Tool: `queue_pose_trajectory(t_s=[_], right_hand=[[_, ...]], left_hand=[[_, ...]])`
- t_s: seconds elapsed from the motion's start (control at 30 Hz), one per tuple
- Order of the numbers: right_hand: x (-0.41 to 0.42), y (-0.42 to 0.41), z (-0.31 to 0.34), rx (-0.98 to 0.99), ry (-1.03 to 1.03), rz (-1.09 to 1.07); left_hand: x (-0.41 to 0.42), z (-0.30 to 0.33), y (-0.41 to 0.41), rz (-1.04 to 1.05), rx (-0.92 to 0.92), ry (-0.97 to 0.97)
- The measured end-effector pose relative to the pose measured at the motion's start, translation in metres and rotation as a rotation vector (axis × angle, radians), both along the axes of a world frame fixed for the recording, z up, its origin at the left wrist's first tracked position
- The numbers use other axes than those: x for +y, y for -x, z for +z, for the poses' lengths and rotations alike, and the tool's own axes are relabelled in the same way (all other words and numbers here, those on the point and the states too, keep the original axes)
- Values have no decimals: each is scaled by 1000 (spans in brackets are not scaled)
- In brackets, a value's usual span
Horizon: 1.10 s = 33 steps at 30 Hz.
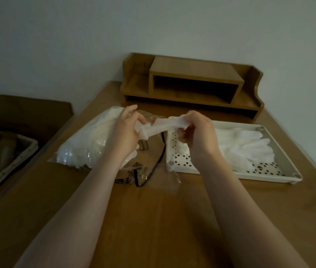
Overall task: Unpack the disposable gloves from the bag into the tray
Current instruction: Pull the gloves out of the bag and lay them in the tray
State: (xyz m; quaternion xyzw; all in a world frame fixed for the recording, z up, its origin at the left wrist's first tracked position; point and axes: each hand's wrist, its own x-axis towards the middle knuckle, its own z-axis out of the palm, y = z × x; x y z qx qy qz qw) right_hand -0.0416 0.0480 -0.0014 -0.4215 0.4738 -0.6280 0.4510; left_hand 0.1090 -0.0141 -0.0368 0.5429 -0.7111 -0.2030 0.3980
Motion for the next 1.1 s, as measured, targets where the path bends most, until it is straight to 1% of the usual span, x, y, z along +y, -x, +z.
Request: queue_pose_trajectory(t_s=[0.03, 0.13, 0.17, 0.2, 0.23, 0.27, 0.33, 0.37, 0.4, 0.47, 0.53, 0.6, 0.67, 0.77, 0.87, 1.0, 1.1], right_hand=[[2, 10, 3, -121, 38, -13], [4, 45, 12, -694, 231, 25], [4, 57, 14, -829, 303, 63], [3, 66, 15, -896, 347, 108], [4, 73, 14, -918, 364, 165], [4, 76, 14, -905, 356, 231], [3, 80, 8, -781, 291, 331], [2, 82, 6, -712, 254, 360], [2, 82, 6, -656, 225, 384], [3, 84, 8, -553, 183, 388], [5, 84, 13, -363, 108, 270], [6, 83, 19, -208, 32, 135], [9, 82, 25, -98, 23, 119], [14, 84, 31, 75, 18, 161], [18, 89, 34, 179, -23, 265], [18, 101, 32, 330, -121, 323], [16, 108, 26, 427, -187, 282]], left_hand=[[-2, -1, 0, 4, 6, -25], [-2, -8, 3, 53, -137, -19], [0, -9, 5, 64, -144, -8], [3, -7, 8, 58, -119, 16], [8, -1, 14, 30, -73, 60], [13, 7, 23, -20, -23, 120], [24, 28, 44, -184, 75, 175], [31, 39, 56, -280, 108, 141], [39, 50, 67, -362, 124, 59], [48, 66, 86, -432, 152, -86], [52, 74, 96, -394, 217, -171], [52, 78, 101, -354, 220, -234], [50, 77, 100, -363, 224, -259], [44, 74, 97, -374, 314, -298], [38, 69, 92, -329, 498, -372], [30, 62, 94, -283, 800, -463], [25, 55, 97, -269, 991, -540]])
